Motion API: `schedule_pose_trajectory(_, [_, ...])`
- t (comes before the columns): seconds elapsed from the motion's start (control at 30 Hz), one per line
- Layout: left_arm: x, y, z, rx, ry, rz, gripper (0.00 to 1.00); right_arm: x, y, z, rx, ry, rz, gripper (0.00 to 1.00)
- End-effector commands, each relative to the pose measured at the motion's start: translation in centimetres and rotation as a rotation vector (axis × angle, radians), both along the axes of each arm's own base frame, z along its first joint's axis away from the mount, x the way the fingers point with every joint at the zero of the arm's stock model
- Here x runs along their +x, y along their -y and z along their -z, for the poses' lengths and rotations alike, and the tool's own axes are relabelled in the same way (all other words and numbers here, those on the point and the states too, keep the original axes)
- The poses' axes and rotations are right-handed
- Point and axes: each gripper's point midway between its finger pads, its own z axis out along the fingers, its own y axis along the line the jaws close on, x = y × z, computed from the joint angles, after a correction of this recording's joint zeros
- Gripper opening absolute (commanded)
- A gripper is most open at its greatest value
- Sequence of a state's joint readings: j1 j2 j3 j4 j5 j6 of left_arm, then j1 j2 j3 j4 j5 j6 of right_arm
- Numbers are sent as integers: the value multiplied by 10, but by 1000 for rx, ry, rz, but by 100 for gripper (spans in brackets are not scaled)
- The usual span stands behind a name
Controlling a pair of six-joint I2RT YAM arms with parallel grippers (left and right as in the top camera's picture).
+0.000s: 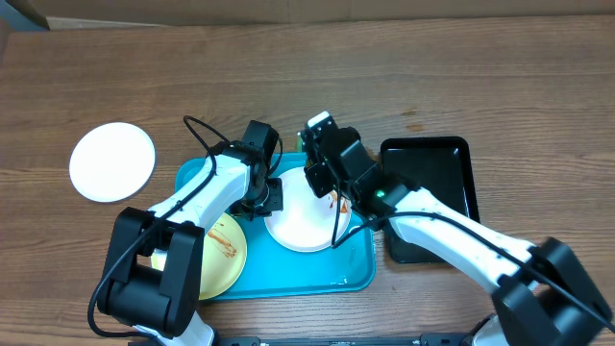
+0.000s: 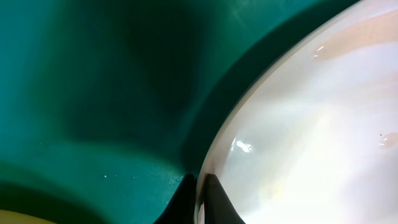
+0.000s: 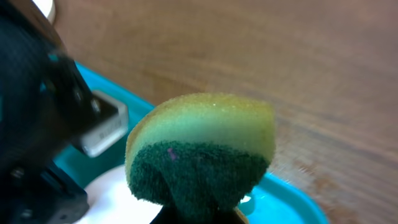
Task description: Clean dirty plates on tray and stack at the side
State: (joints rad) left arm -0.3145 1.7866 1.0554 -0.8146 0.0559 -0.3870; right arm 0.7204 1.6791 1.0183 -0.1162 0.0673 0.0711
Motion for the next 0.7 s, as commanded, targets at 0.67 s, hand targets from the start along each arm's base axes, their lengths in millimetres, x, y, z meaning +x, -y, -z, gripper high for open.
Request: schedule_pose_trajectory(0.67, [-1,-12,5,67,0,-23,4,19,-16,71,-7,-45,24,4])
